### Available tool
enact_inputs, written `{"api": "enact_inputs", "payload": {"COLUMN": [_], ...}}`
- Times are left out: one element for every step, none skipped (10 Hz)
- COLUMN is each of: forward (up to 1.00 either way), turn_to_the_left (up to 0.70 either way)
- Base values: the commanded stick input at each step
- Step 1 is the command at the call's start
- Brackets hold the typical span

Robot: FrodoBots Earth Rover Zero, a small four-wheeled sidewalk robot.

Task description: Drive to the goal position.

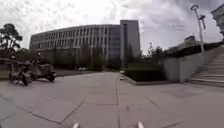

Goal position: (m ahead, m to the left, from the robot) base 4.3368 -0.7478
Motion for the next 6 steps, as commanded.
{"api": "enact_inputs", "payload": {"forward": [0.7, 0.7, 0.7, 0.7, 0.7, 0.7], "turn_to_the_left": [0.0, 0.0, 0.0, 0.0, 0.0, 0.0]}}
